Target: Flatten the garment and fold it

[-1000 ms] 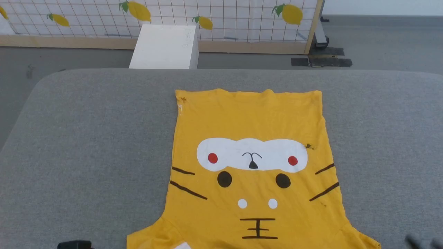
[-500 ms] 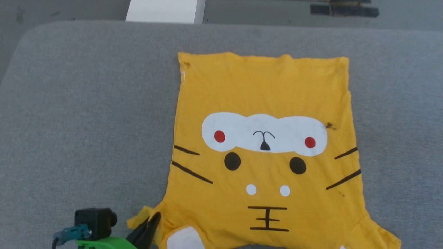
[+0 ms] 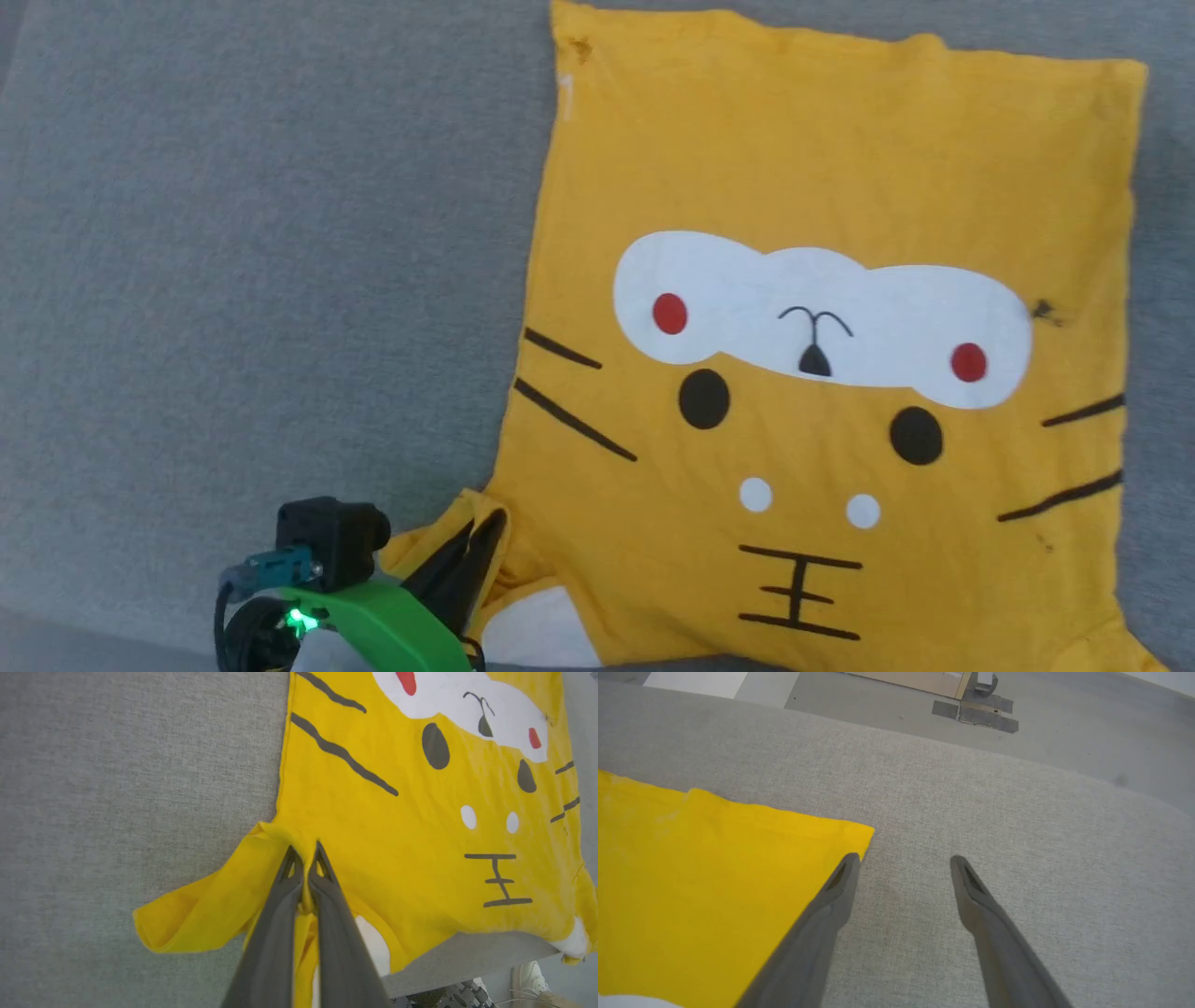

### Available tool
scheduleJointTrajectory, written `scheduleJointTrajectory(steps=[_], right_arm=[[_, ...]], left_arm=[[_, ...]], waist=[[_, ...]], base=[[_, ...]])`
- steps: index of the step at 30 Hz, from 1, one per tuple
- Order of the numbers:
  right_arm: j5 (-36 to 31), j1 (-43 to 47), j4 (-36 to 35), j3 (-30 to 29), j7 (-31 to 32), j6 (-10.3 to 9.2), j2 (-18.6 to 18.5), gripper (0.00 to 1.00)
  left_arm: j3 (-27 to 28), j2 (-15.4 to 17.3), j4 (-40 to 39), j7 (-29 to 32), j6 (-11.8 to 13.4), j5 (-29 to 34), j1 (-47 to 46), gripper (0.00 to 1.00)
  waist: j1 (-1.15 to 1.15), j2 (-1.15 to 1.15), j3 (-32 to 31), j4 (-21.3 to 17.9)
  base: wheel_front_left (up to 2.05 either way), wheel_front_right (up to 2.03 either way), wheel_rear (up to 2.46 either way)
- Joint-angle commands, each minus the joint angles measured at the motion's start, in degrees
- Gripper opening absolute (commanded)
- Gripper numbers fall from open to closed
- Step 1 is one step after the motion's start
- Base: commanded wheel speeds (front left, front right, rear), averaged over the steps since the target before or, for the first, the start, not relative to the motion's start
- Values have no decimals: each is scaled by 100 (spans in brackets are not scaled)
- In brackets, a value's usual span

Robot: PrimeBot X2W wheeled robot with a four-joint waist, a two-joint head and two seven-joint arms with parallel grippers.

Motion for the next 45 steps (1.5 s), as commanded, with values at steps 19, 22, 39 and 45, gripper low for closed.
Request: scheduleJointTrajectory(steps=[19, 22, 39, 45], right_arm=[[-219, 132, 653, -452, -547, -8, 58, 0], [-70, 269, 552, -546, -806, -8, 64, 0], [787, 4918, -1812, -2695, -1082, -8, 1565, 0], [900, 6193, -1865, -2792, -1151, -8, 2180, 0]], left_arm=[[-90, -100, 426, -150, -173, -8, -265, 0], [-46, -78, 473, -175, -164, -28, -245, 0], [281, 95, 560, -446, 12, -238, 493, 0], [376, 134, 518, -517, 108, -269, 717, 0]], waist=[[-1, 0, 101, 352], [-1, 0, -162, 161], [-1, 0, -1571, -758], [-1, 0, -1676, -881]], base=[[0, 0, 0], [0, 0, 0], [0, 0, 0], [0, 0, 0]])
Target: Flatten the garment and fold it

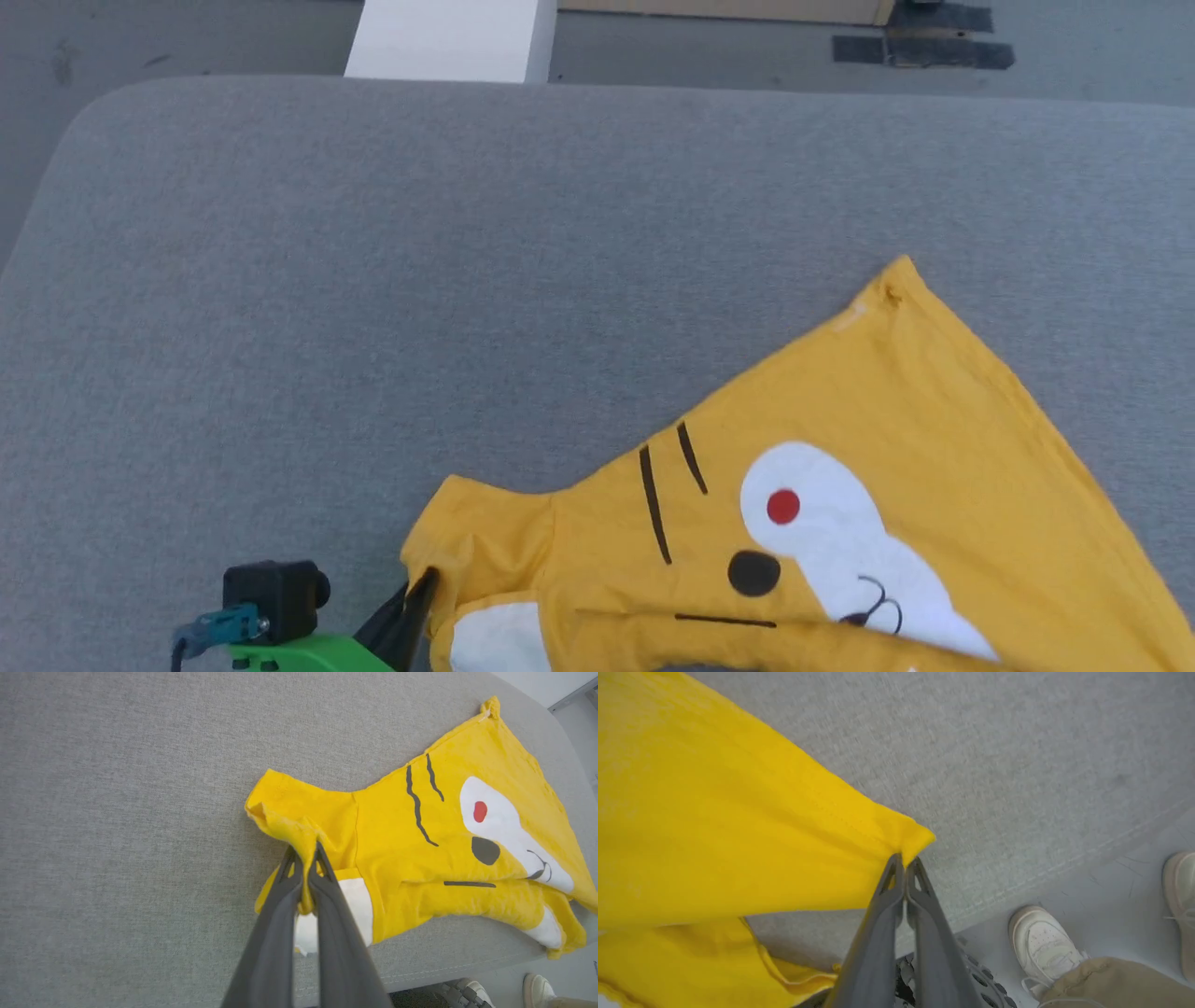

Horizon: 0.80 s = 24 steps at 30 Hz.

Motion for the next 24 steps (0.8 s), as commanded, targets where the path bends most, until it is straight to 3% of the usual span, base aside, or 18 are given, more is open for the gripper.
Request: scheduleJointTrajectory(steps=[1, 6, 7, 8, 13, 20, 24], right_arm=[[79, 48, 117, 100, -114, -8, -6, 0], [288, -158, 892, 531, -639, -8, 1, 0], [190, -230, 954, 602, -728, -8, 2, 11], [58, -318, 987, 681, -852, -8, -1, 100], [40, -554, 458, 617, -665, -8, -259, 100], [438, -1104, -1464, 400, 526, -8, -1209, 100], [342, -1887, -1803, 777, 1100, -8, -1604, 100]], left_arm=[[36, 35, -15, -51, 45, -38, 69, 0], [86, 38, -73, -83, 101, -43, 114, 0], [86, 37, -75, -85, 102, -43, 109, 0], [79, 34, -74, -84, 99, -43, 100, 0], [6, -4, -49, -83, 50, -50, 33, 0], [-48, -88, -86, -177, 19, -31, -37, 0], [-119, -165, -45, -234, -35, 8, -185, 0]], waist=[[0, 0, -173, -207], [0, 0, -211, -295], [0, 0, -216, -303], [0, 0, -221, -304], [0, 0, -233, -195], [0, 0, -35, 44], [0, 0, 181, 221]], base=[[0, 0, 0], [0, 0, 0], [0, 0, 0], [0, 0, 0], [0, 0, 0], [0, 0, 0], [0, 0, 0]])
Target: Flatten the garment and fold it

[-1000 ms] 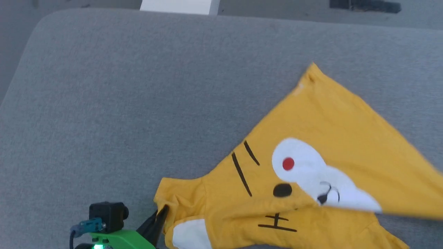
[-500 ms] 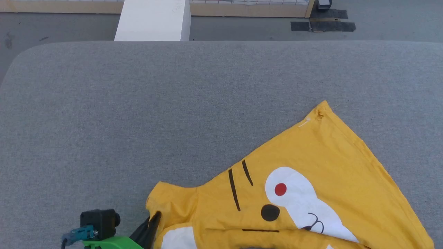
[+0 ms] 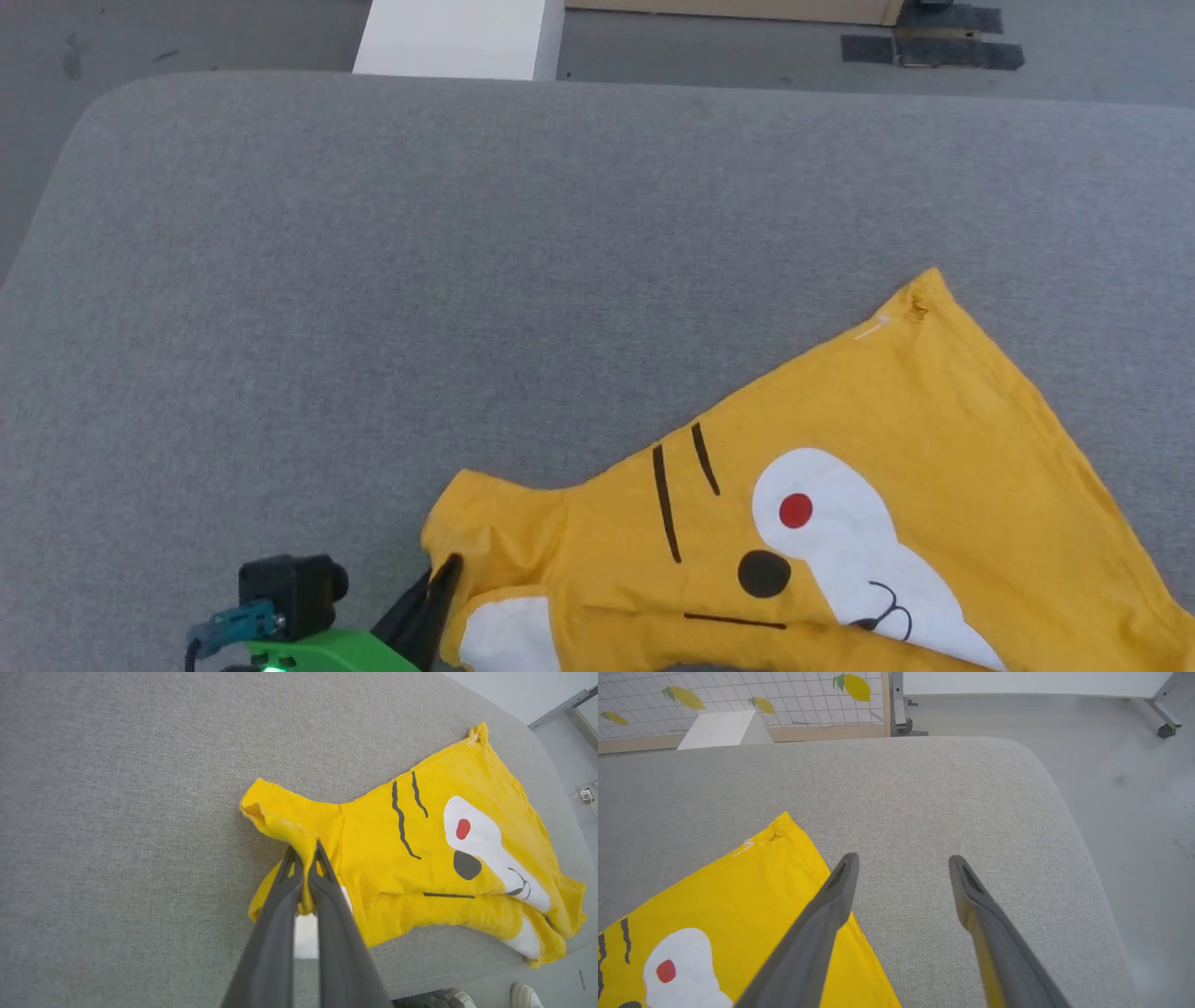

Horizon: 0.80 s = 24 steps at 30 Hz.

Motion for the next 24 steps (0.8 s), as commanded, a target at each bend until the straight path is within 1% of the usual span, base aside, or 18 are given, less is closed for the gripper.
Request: scheduleJointTrajectory(steps=[1, 5, 9, 11, 17, 23, 24], right_arm=[[-5, -260, 41, 181, 143, -8, 11, 100], [-167, -1061, 454, 965, 404, -8, -261, 100], [-315, -1735, 1163, 1824, 484, -8, -573, 100], [-376, -1999, 1487, 2132, 462, -8, -708, 100], [-466, -2469, 2349, 2775, 291, -8, -1020, 100], [-440, -2570, 3006, 3133, 68, -8, -1219, 100], [-431, -2567, 3092, 3179, 49, -8, -1247, 75]], left_arm=[[-19, -40, 6, -49, -47, 56, -141, 0], [-153, -128, 60, -38, -103, 121, -343, 0], [-281, -230, 138, -34, -163, 194, -595, 0], [-332, -279, 181, -34, -186, 219, -697, 0], [-465, -381, 290, -24, -252, 269, -917, 0], [-489, -403, 332, -12, -254, 276, -997, 0], [-489, -399, 334, -9, -253, 276, -1000, 0]], waist=[[0, 0, 246, 191], [0, 0, 620, 385], [0, 0, 960, 578], [0, 0, 1077, 662], [0, 0, 1279, 891], [0, 0, 1354, 1006], [0, 0, 1357, 1010]], base=[[0, 0, 0], [0, 0, 0], [0, 0, 0], [0, 0, 0], [0, 0, 0], [0, 0, 0], [0, 0, 0]])
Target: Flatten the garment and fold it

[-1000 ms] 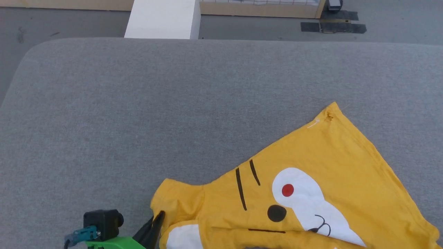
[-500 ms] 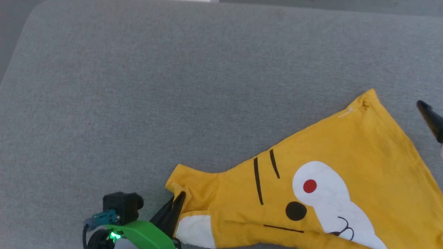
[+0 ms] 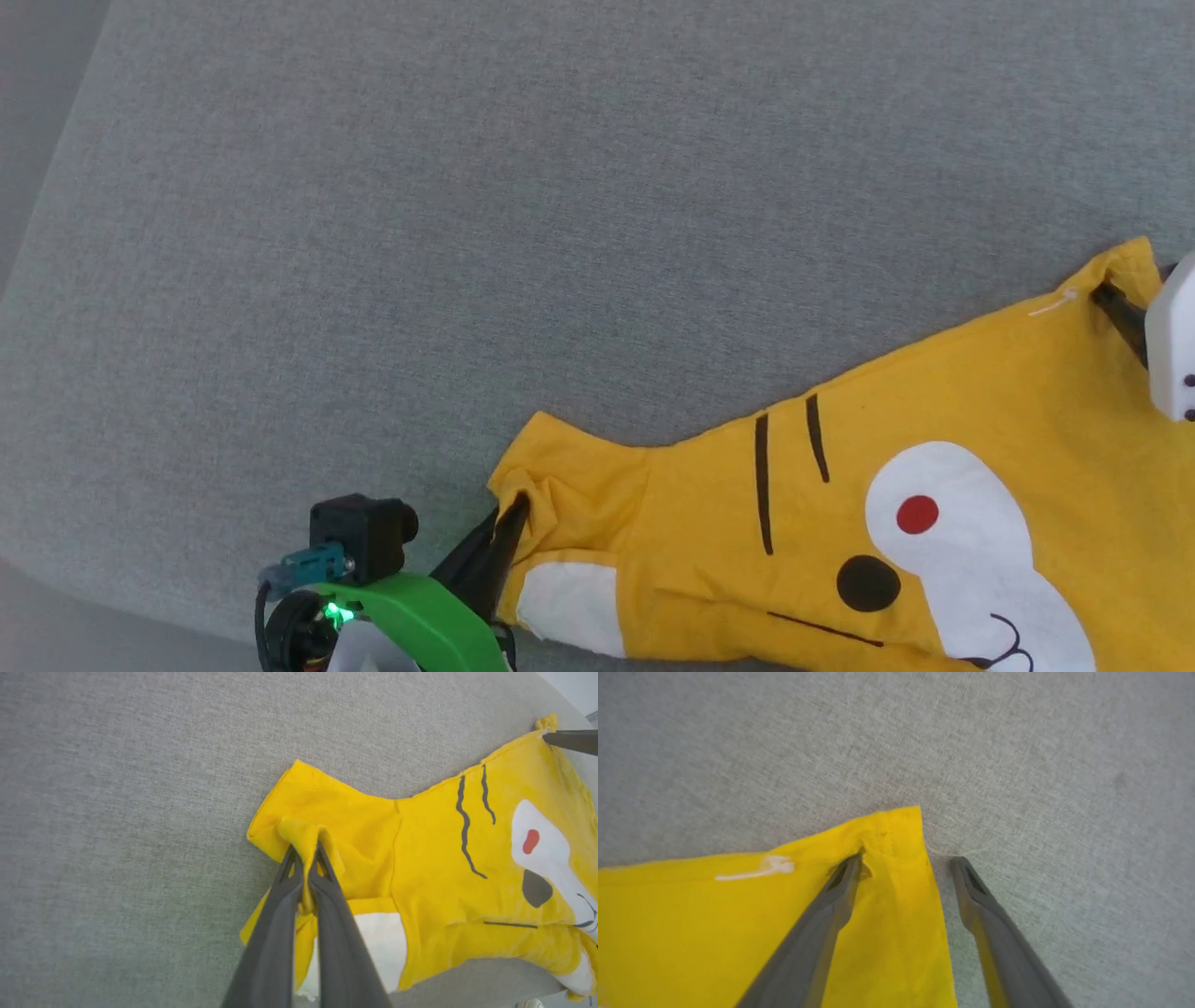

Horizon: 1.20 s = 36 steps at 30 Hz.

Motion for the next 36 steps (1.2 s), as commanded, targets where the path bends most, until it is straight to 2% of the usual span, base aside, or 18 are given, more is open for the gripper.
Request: scheduleJointTrajectory(steps=[1, 2, 9, 19, 27, 36], right_arm=[[28, -37, 195, 71, -26, -8, -21, 30], [53, -34, 277, 90, -38, -8, -28, 0], [353, -82, 477, 81, -464, -8, 34, 0], [92, -61, 164, -986, -1436, -8, 635, 0], [-58, -355, -478, -1165, -1596, -8, 960, 0], [-172, -1021, -705, -873, -1386, -8, 1080, 0]], left_arm=[[3, -14, 4, 20, -19, 19, -121, 0], [7, -9, 7, 24, -15, 17, -121, 0], [166, 51, 13, -75, 75, 44, -109, 0], [697, 222, 216, -97, 725, 641, -835, 0], [1088, 407, 374, -20, 647, 761, -2116, 0], [1284, 732, 855, 237, 371, 976, -3930, 0]], waist=[[0, 0, 59, 64], [0, 0, 49, 59], [0, 0, -280, -176], [0, 0, -1230, -688], [0, 0, -1937, -1040], [0, 0, -2498, -1332]], base=[[0, 0, 0], [0, 0, 0], [0, 0, 0], [0, 0, 0], [0, 0, 0], [0, 0, 0]])
